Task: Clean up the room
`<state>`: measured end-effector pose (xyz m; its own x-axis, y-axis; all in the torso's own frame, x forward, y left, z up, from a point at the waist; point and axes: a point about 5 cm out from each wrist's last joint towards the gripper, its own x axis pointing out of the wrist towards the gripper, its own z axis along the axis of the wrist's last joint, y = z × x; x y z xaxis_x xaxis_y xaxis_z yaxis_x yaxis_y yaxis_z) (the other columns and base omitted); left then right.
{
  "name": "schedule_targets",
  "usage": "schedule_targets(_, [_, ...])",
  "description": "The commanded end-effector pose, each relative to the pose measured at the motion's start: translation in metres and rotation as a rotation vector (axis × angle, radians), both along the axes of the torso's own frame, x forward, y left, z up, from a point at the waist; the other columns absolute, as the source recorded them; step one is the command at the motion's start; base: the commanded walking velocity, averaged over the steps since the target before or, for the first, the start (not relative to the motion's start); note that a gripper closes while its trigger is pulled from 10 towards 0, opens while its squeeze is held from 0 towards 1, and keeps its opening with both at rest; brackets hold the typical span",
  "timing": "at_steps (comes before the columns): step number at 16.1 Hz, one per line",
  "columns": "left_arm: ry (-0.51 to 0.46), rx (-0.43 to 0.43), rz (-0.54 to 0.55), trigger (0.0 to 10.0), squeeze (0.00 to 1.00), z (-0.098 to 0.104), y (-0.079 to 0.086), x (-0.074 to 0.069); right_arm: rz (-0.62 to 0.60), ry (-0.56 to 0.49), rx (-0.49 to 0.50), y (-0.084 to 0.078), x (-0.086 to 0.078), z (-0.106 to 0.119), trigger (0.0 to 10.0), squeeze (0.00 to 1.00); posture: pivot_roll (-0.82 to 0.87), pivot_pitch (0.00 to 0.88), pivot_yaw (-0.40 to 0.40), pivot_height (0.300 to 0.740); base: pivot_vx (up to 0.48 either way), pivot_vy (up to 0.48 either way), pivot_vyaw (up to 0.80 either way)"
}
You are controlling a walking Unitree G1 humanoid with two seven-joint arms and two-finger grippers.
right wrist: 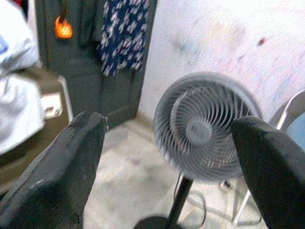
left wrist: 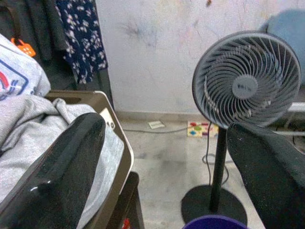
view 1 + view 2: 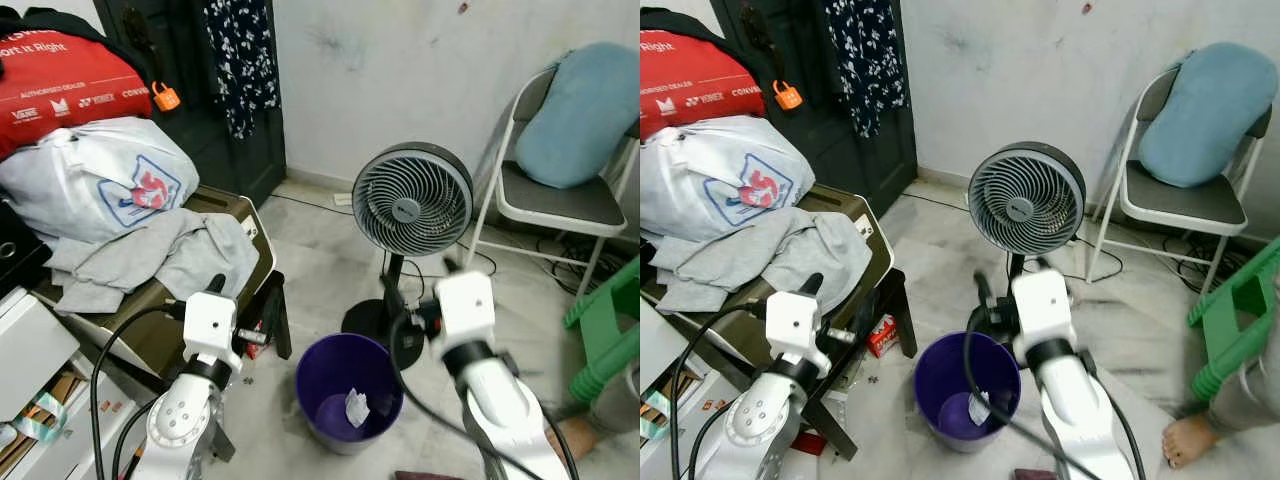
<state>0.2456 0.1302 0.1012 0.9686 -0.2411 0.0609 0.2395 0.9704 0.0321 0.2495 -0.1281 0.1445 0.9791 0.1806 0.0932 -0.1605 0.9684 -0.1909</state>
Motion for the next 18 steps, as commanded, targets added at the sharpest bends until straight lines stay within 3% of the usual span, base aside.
schedule_targets(1, [-0.010, 0.011, -0.004, 10.0, 0.00, 0.001, 0.001, 0.001, -0.027, -0.017, -0.017, 0.003, 0.007, 0.003, 10.0, 0.00, -0.11, 0.002, 0.027, 0.740, 0.000, 0.000, 0.80])
schedule_targets(3, [-0.010, 0.011, -0.010, 10.0, 0.00, 0.001, -0.001, 0.000, -0.041, -0.015, -0.005, 0.001, 0.013, 0.007, 10.0, 0.00, -0.11, 0.000, 0.018, 0.740, 0.000, 0.000, 0.80])
schedule_targets(7, [-0.013, 0.022, 0.001, 10.0, 0.00, 0.001, 0.000, 0.002, -0.017, -0.002, -0.092, -0.005, 0.011, 0.000, 10.0, 0.00, -0.11, 0.000, -0.001, 0.740, 0.000, 0.000, 0.80])
schedule_targets(14, [-0.012, 0.034, -0.023, 10.0, 0.00, 0.001, -0.005, 0.003, -0.080, -0.001, -0.069, -0.012, 0.019, -0.001, 10.0, 0.00, -0.11, 0.010, 0.008, 0.740, 0.000, 0.000, 0.80])
schedule_targets(18, [-0.020, 0.039, -0.028, 10.0, 0.00, 0.003, -0.005, 0.006, -0.086, 0.015, -0.009, -0.013, 0.019, -0.002, 10.0, 0.00, -0.11, 0.016, 0.011, 0.740, 0.000, 0.000, 0.00])
